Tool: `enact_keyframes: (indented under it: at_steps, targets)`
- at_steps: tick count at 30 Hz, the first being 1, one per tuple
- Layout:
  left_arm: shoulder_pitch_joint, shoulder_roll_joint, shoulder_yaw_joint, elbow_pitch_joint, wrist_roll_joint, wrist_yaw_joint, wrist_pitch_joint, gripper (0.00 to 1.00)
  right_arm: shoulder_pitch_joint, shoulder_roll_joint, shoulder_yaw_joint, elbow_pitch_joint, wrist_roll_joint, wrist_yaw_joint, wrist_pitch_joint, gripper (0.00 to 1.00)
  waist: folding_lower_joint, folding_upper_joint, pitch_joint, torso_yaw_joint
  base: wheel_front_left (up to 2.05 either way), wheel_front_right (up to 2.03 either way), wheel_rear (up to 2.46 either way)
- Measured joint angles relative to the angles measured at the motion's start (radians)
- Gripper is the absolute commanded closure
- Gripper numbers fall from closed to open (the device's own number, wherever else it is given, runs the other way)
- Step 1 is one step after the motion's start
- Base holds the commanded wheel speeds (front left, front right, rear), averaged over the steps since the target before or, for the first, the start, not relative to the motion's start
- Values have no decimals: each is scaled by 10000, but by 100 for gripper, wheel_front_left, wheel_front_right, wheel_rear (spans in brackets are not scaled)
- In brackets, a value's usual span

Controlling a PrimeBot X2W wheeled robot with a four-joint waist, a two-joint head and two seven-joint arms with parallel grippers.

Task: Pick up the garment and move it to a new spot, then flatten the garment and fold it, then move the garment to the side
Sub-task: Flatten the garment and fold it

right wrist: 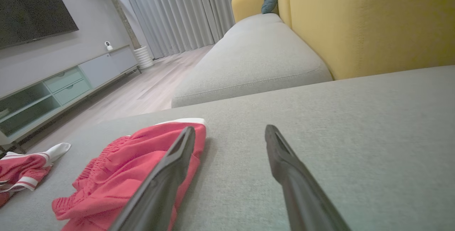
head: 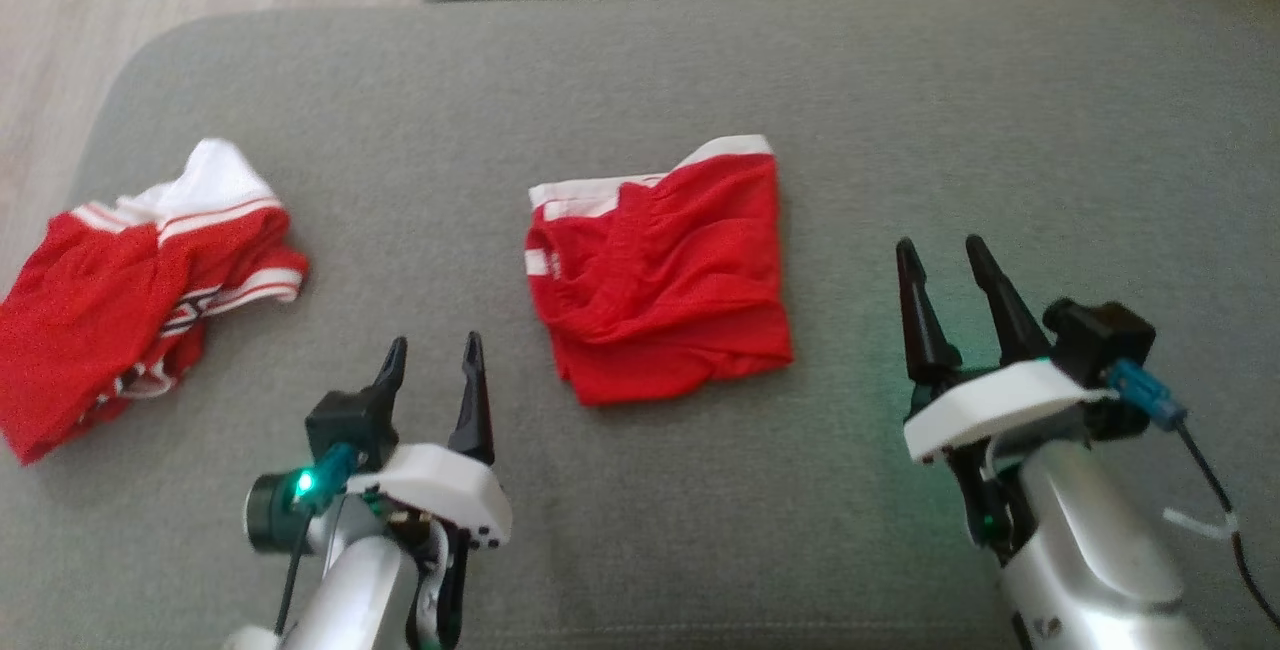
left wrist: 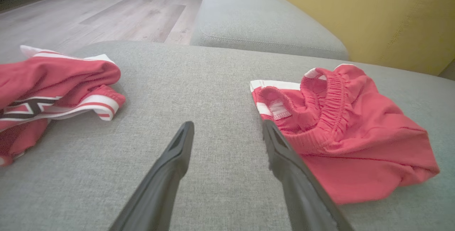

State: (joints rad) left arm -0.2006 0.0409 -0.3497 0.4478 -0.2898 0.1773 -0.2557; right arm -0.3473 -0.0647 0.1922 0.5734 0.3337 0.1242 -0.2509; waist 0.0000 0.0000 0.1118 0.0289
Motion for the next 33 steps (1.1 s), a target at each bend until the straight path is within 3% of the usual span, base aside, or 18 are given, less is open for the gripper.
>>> enact_keyframes:
  at_steps: [8, 14, 25, 33]
  targets:
    - [867, 2, 276, -286, 159, -25, 0, 0, 824, 19, -2, 109, 221, 0, 0, 0, 0, 0, -396, -540, 0, 0, 0]
    - [927, 4, 12, -380, 140, -29, 0, 0, 874, 31, 290, 117, 276, 0, 0, 0, 0, 0, -355, -356, 0, 0, 0]
    - [671, 13, -671, -399, -42, -109, 0, 0, -1217, 29, 2773, 1252, 1904, 0, 12, 0, 0, 0, -21, 834, 0, 0, 0]
    - [632, 21, -1540, -385, -366, -190, 0, 0, -2305, 21, 3294, 2897, 2855, 0, 132, 0, 0, 0, 382, 1977, 0, 0, 0]
